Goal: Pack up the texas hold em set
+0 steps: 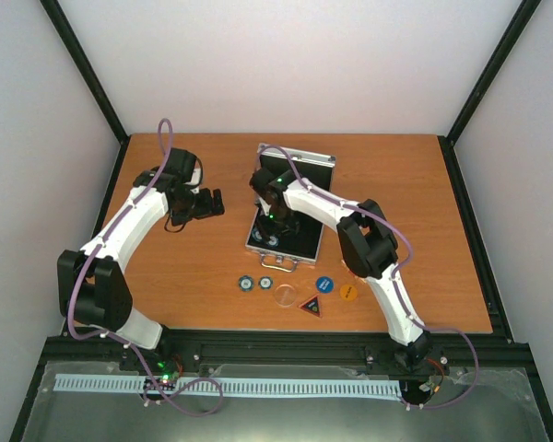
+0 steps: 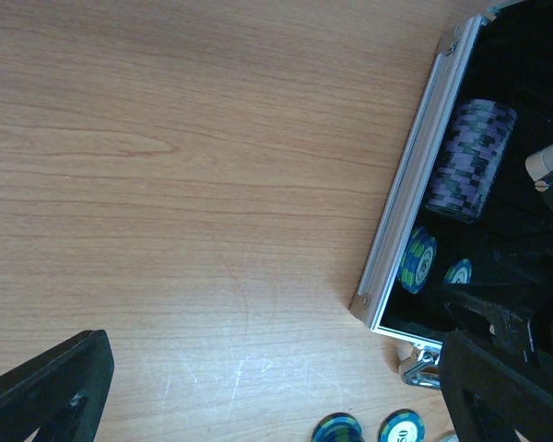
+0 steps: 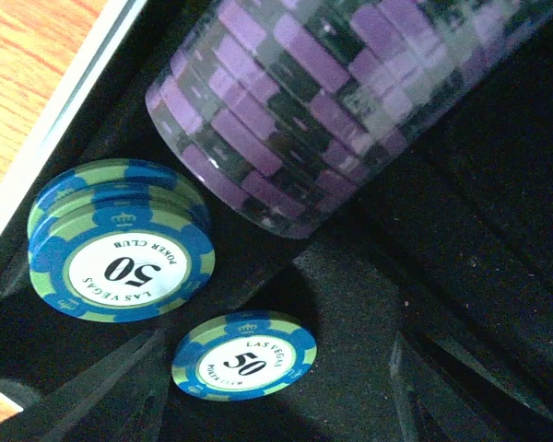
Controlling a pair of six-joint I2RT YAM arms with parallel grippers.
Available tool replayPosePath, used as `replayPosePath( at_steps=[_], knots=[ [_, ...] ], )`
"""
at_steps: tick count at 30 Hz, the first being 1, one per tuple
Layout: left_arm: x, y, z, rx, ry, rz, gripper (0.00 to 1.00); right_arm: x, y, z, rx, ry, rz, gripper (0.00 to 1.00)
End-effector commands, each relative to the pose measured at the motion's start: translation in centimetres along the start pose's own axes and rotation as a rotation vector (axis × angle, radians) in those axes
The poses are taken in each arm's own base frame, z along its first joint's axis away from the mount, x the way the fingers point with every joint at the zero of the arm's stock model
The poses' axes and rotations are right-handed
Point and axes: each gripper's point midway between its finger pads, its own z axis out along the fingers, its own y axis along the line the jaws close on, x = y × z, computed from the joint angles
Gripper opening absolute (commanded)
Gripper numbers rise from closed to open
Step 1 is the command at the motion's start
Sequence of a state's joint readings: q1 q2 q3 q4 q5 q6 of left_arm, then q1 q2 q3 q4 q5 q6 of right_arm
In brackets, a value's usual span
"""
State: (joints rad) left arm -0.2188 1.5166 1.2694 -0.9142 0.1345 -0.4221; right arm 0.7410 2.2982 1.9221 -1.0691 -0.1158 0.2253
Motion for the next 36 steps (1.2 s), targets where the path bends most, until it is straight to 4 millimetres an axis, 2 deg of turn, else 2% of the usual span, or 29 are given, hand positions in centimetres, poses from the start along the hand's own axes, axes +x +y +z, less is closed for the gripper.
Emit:
replayPosePath(
  at_steps=[1, 6, 9, 15, 21, 23, 24, 25, 26, 31, 36],
  knots=[
    [-1.3, -0.2, -0.6, -0.005, -0.024, 0.016, 0.99, 1.0, -1.3, 1.5, 0.069, 0.056, -0.012, 0.67],
    [-1.8, -0.4, -0.9, -0.009, -0.032, 0.017, 1.0, 1.4, -1.1, 1.8, 0.053, 0.063, -0.015, 0.61],
    [-2.1, -0.4, -1.1, -0.012, -0.037, 0.018, 1.0, 1.7, -0.8, 2.1, 0.03, 0.068, -0.03, 0.54],
    [-2.4, -0.3, -1.2, -0.026, -0.038, 0.022, 1.0, 1.7, -0.5, 1.9, 0.004, 0.058, -0.037, 0.25],
    [-2.6, -0.3, -1.2, -0.032, -0.036, 0.026, 1.0, 0.8, -0.5, 0.2, 0.012, 0.024, -0.047, 0.22],
    [-2.8, -0.4, -1.3, -0.031, -0.039, 0.027, 1.0, 0.5, -0.7, -0.5, 0.026, 0.013, -0.046, 0.24],
    [-2.8, -0.5, -1.3, -0.028, -0.04, 0.026, 1.0, 0.4, -0.8, -0.8, 0.034, 0.01, -0.043, 0.34],
    [-2.9, -0.5, -1.3, -0.027, -0.04, 0.026, 1.0, 0.4, -1.0, -0.9, 0.042, 0.007, -0.04, 0.49],
    [-2.9, -0.6, -1.2, -0.024, -0.041, 0.025, 1.0, 0.4, -1.1, -0.9, 0.046, 0.008, -0.038, 0.58],
    [-3.2, -0.7, -1.3, -0.024, -0.045, 0.026, 1.0, 1.1, -2.4, -0.1, 0.073, 0.04, -0.013, 0.63],
    [-3.1, -0.5, -1.3, -0.031, -0.043, 0.027, 0.99, 1.3, -2.5, 0.3, 0.051, 0.049, -0.011, 0.63]
  ],
)
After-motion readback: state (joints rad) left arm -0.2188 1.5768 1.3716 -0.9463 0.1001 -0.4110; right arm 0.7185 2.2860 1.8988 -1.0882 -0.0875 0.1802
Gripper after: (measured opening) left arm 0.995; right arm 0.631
